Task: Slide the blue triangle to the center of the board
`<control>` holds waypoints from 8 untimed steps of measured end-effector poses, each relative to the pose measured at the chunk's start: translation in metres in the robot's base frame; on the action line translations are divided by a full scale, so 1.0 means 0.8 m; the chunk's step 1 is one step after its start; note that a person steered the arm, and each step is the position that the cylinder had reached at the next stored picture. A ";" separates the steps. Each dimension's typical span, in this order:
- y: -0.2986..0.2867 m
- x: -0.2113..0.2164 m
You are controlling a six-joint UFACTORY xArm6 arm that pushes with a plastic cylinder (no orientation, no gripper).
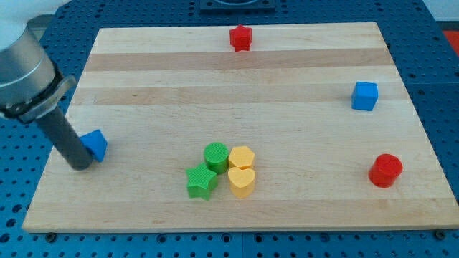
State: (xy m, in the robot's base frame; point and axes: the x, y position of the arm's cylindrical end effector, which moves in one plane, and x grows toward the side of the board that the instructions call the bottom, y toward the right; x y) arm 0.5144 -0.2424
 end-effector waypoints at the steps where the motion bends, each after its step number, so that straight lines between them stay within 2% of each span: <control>1: 0.000 -0.033; 3: 0.012 -0.093; 8: 0.171 -0.088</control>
